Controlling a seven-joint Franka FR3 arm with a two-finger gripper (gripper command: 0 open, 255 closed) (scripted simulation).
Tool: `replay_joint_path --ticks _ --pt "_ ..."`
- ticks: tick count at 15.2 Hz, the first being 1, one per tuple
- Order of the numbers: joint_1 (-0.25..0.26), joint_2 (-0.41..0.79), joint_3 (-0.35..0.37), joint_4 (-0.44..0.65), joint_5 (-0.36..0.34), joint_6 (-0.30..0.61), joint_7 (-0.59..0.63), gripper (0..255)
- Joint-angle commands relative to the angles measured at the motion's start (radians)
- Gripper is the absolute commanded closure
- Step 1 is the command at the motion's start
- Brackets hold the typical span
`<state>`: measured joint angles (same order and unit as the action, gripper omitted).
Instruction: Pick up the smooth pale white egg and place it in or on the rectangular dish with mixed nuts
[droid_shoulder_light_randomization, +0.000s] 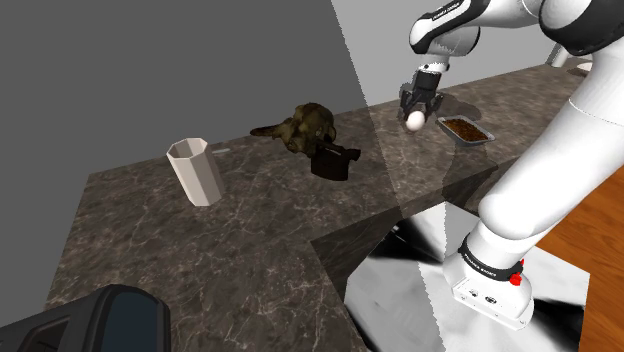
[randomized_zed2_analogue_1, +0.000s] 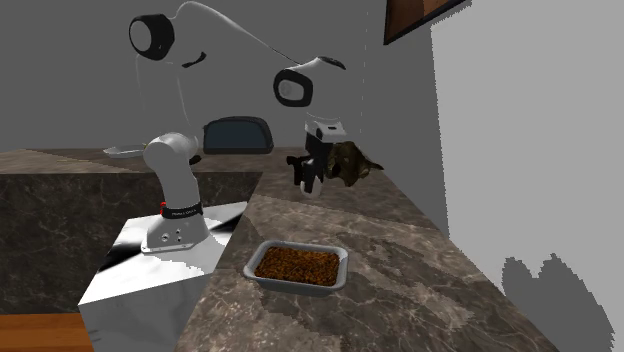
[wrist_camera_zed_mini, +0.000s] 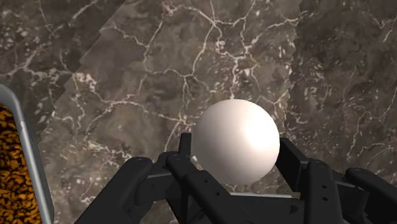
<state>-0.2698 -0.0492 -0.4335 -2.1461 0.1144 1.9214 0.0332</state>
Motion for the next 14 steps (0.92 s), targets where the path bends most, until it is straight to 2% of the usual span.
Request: replay_joint_path --ticks 1,8,14 --pt "0.0 -0.012 0.0 0.017 -0.006 -0.028 0.006 255" --pt "0.0 -0.039 0.003 0.072 -0.019 -0.106 0.024 255" --pt "-0.07 0.035 -0.079 0.162 -0.02 -0.146 -0.13 255"
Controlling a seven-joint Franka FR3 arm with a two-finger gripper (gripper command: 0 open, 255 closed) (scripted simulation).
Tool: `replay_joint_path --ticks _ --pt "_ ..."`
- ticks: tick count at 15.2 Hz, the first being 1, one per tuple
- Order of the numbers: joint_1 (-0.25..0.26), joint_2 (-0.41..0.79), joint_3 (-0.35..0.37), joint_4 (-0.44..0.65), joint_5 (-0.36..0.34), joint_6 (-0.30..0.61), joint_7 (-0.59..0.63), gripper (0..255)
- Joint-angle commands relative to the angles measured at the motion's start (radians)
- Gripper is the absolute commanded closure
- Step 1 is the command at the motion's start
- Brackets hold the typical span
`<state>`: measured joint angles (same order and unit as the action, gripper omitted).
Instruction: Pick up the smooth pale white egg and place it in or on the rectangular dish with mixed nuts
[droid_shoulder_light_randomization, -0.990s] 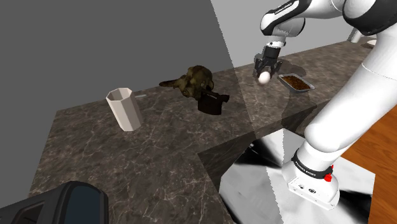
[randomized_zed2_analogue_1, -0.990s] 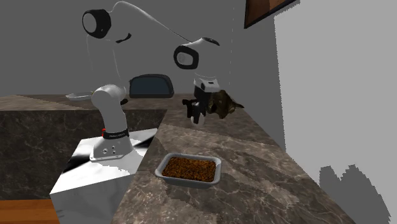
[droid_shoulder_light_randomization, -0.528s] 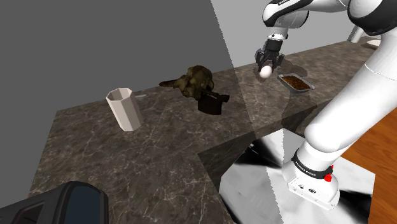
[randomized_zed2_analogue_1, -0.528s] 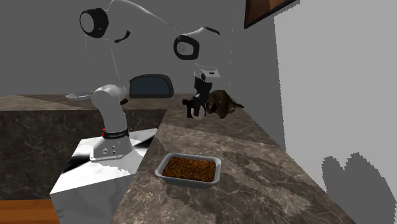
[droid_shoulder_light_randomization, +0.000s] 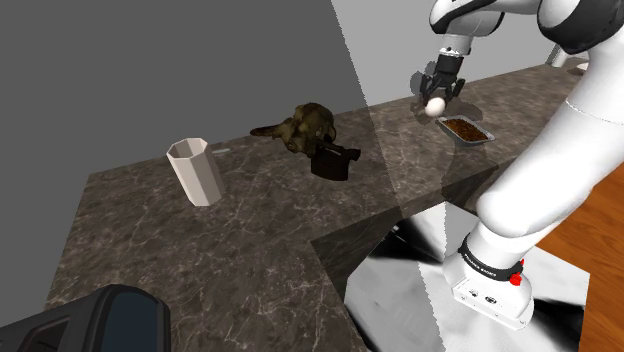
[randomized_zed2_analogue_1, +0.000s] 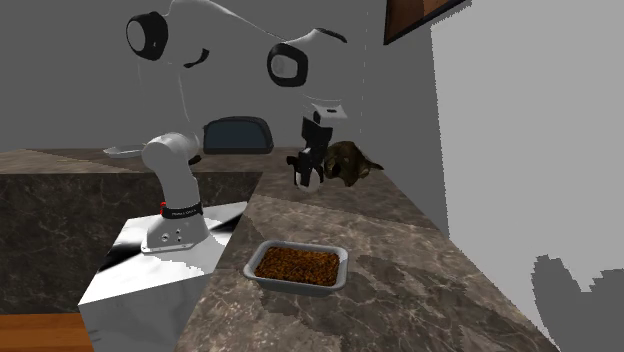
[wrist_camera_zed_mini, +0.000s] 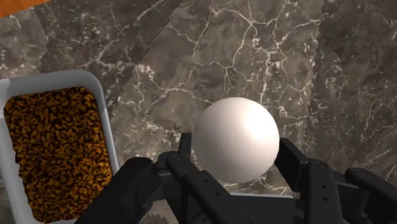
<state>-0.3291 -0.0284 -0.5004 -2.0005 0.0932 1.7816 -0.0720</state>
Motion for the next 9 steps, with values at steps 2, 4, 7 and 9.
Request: replay_joint_path --ticks 2,4,7,9 --pt "-0.036 0.048 -0.038 0.056 0.008 -0.021 -0.078 255" --pt "-0.063 0.087 -0.063 0.1 0.019 -0.038 -0.133 255" --pt "-0.109 0.154 -0.095 0.176 0.041 -0.065 -0.216 255" --pt "-0.144 0.205 -0.113 0.234 0.061 -0.086 -0.271 255"
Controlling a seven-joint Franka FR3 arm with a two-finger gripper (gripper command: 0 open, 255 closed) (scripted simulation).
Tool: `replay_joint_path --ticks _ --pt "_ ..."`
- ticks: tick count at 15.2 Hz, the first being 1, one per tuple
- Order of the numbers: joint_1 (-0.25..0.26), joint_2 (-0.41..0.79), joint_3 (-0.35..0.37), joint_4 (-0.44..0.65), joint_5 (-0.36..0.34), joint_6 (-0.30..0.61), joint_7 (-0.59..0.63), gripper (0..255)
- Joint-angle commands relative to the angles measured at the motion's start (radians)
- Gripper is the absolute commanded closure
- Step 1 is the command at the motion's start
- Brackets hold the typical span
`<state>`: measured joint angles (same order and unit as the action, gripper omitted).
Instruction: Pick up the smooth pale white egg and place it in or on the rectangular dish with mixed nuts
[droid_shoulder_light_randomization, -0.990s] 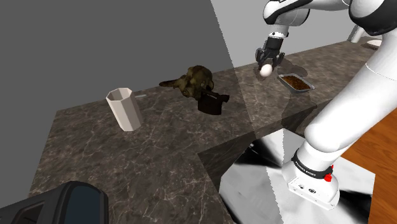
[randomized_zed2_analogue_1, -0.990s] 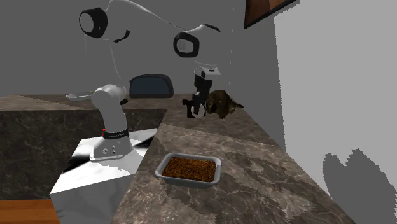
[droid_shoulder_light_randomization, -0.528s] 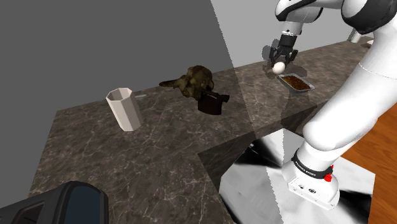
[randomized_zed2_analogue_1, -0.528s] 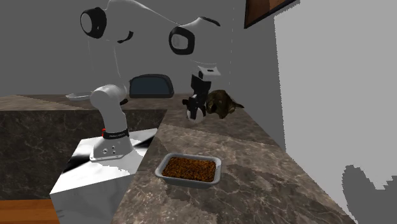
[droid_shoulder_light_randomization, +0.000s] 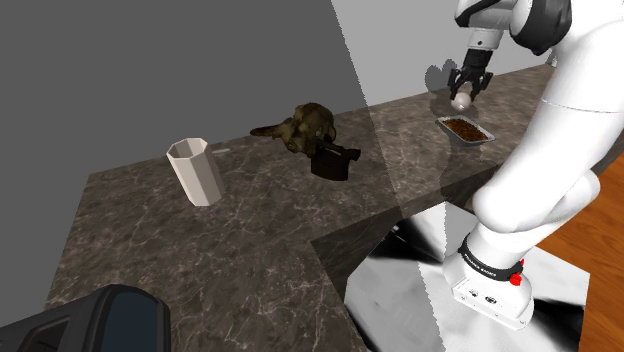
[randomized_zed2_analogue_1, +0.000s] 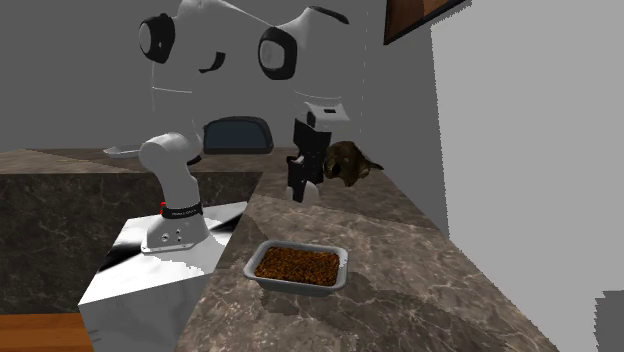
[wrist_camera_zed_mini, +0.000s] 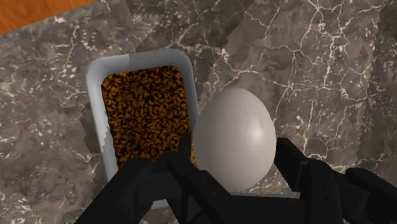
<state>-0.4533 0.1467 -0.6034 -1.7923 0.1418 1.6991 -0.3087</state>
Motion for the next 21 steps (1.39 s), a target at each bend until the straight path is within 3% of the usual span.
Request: replay_joint_path --ticks 1,4,21 --pt "-0.039 0.057 -0.018 0.056 0.023 -0.015 -0.061 255" --pt "-0.117 0.162 -0.04 0.183 0.067 -0.063 -0.156 255" --pt "-0.121 0.215 -0.021 0.045 0.104 0.115 -0.186 255"
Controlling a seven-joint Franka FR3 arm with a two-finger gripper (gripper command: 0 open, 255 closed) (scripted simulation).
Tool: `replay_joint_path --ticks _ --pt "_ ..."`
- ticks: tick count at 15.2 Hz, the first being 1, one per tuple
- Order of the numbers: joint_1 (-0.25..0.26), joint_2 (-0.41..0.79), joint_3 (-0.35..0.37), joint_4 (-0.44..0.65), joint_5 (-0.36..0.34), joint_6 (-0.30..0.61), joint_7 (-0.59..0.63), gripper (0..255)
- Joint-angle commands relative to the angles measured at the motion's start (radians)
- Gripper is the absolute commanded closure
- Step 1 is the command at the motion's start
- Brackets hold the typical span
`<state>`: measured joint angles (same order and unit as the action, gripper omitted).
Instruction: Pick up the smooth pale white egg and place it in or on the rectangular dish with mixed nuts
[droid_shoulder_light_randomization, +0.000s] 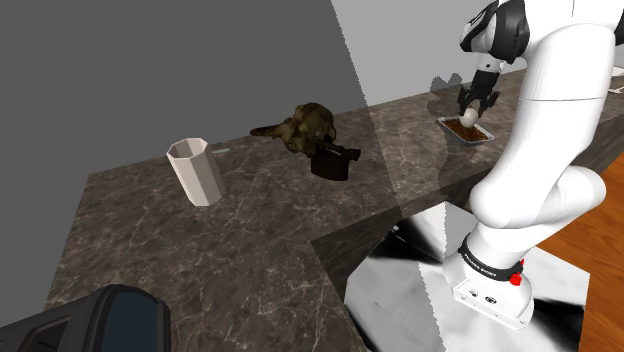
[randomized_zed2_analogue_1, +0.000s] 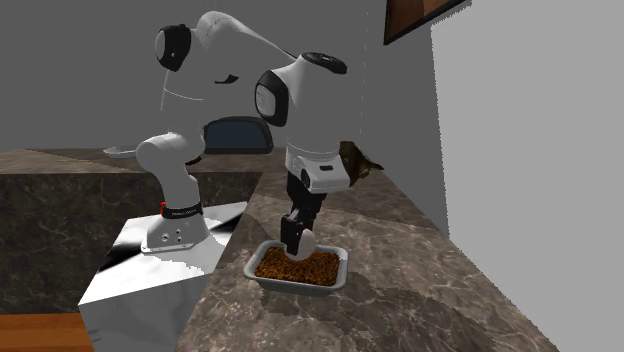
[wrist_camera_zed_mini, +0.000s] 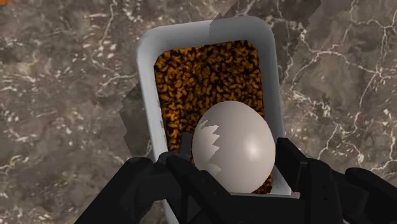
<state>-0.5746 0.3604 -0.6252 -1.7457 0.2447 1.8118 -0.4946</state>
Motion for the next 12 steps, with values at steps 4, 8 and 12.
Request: replay_joint_path --ticks 4,8,12 --pt "0.0 0.001 0.001 -0.001 0.001 0.003 0.0 255" --pt "0.0 0.001 0.001 -0.001 0.001 0.003 0.0 0" --pt "0.0 0.001 0.001 -0.001 0.001 0.003 0.0 0"
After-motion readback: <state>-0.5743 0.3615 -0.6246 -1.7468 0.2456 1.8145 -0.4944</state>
